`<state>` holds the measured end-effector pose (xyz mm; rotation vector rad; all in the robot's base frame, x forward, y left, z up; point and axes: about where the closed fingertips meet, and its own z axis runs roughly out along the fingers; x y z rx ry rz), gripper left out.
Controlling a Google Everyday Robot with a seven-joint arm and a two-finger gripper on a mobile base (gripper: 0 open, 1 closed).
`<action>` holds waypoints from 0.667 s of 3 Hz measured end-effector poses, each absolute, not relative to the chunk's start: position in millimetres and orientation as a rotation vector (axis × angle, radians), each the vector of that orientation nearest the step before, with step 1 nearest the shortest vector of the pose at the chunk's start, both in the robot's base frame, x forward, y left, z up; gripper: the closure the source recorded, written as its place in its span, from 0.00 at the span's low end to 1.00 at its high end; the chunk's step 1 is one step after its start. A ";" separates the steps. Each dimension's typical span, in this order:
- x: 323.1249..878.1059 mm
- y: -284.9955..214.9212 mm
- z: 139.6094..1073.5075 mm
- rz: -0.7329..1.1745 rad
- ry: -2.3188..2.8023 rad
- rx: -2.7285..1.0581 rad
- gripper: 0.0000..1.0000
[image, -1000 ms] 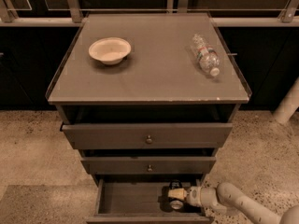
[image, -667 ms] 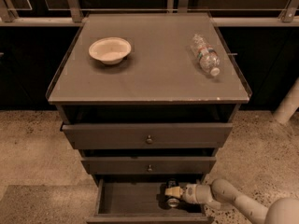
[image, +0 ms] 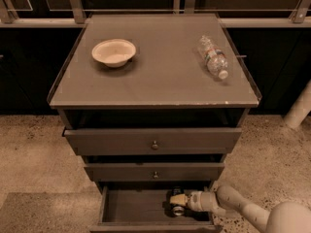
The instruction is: Place pepsi can into bottom drawer
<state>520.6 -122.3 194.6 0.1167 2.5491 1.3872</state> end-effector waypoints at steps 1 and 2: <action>520.6 -122.3 194.6 1.387 2.549 0.117 0.59; 520.6 -122.3 194.6 1.387 2.549 0.117 0.36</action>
Offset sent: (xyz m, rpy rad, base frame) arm 0.0000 0.0000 0.0000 0.0000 0.0000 0.0000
